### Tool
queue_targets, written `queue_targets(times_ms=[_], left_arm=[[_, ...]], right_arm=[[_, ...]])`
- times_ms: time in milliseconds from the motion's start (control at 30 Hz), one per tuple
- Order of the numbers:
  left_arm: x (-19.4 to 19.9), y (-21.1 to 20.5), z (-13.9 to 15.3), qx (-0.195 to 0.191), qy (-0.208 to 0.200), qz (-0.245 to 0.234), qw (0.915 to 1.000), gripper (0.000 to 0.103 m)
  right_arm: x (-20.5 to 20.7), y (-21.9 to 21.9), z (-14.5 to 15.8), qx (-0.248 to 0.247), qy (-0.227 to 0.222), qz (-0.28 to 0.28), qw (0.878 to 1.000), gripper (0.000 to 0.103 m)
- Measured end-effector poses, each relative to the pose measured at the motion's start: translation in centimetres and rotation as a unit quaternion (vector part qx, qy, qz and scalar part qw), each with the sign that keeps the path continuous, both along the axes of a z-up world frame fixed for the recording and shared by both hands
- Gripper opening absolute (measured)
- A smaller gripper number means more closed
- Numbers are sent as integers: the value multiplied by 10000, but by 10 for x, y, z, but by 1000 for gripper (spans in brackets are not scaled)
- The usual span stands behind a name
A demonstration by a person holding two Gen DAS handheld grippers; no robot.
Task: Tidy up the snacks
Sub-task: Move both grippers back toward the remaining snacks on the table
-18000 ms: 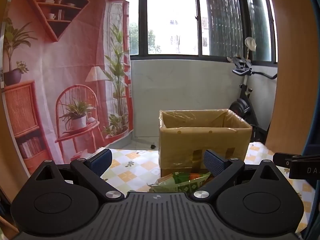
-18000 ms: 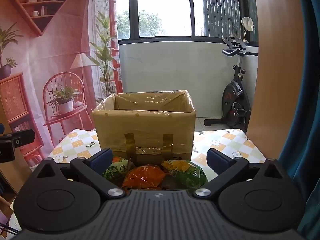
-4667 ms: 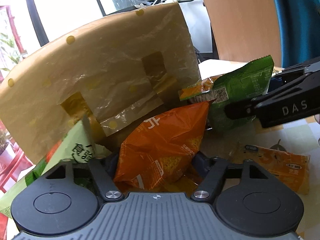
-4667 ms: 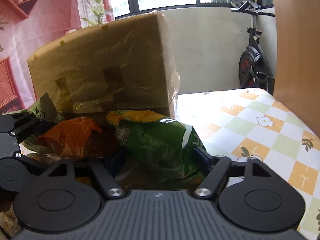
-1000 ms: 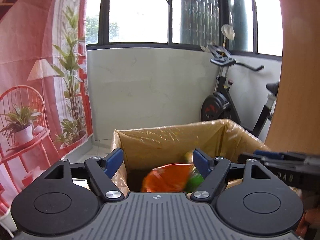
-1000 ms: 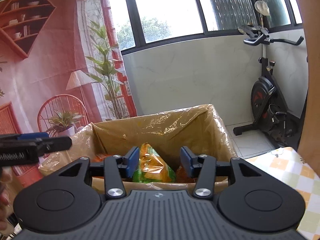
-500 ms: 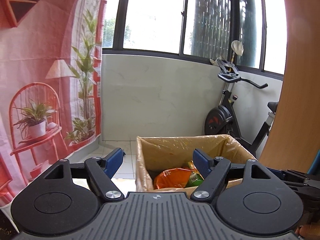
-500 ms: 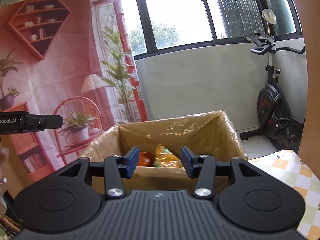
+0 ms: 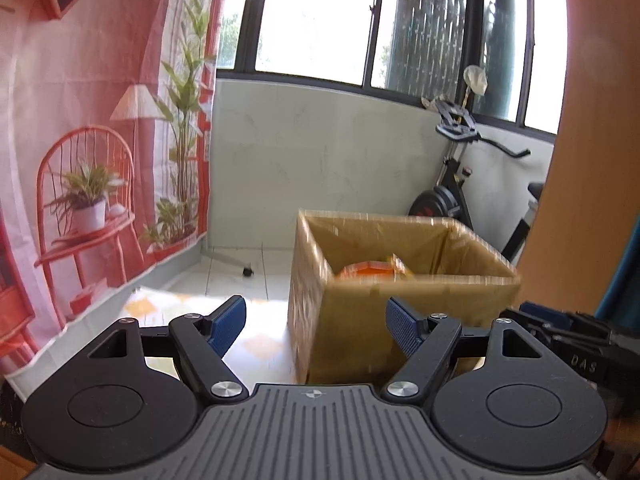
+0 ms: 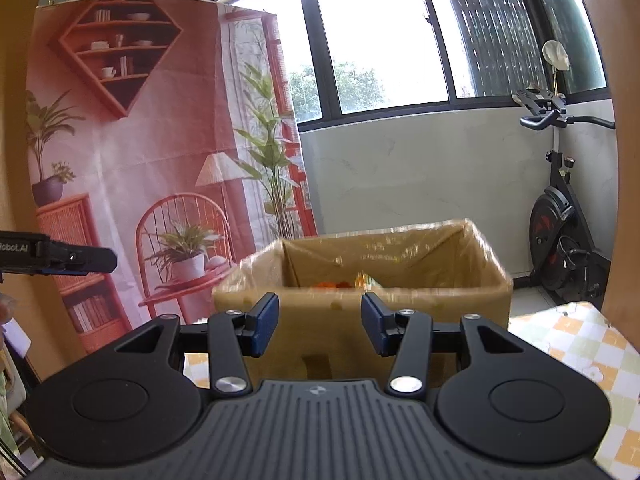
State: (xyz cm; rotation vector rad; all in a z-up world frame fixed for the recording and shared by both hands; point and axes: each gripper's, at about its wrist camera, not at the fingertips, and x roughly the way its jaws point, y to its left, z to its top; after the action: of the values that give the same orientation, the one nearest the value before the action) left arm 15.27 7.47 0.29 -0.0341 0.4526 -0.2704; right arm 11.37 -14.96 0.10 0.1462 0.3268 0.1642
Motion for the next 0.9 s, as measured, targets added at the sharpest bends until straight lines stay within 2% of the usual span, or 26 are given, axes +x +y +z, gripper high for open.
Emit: queue_targets(times_ms=[233,333,500,633,800,900], left_arm=[[-18,-3,-52,-105,119,5,9999,78],[-20,-9,-69,-114,238,55,9996,78],[-32,-17,-93,-146,198,253,9994,78],[-32,-21,-111,-285,418,339,9981,78],[-30,-23,-131,-313,717,452,9959,78],[-33,-21,-136,-351,750,532,9951,78]], right_arm=[[-23,-1,-44,-409,171,-66,9990,49],[-27,-11,-66,-296,426,-122,9986,49],[-34,-32,-91,-320,645,-336,9968,49],[-45,-46,-115,-678,803,-510,9932,49],[-47,-63,-145,-701,1240,-609,9879,50],[-48,-65,-158,-814,1384,-617,9851,51]])
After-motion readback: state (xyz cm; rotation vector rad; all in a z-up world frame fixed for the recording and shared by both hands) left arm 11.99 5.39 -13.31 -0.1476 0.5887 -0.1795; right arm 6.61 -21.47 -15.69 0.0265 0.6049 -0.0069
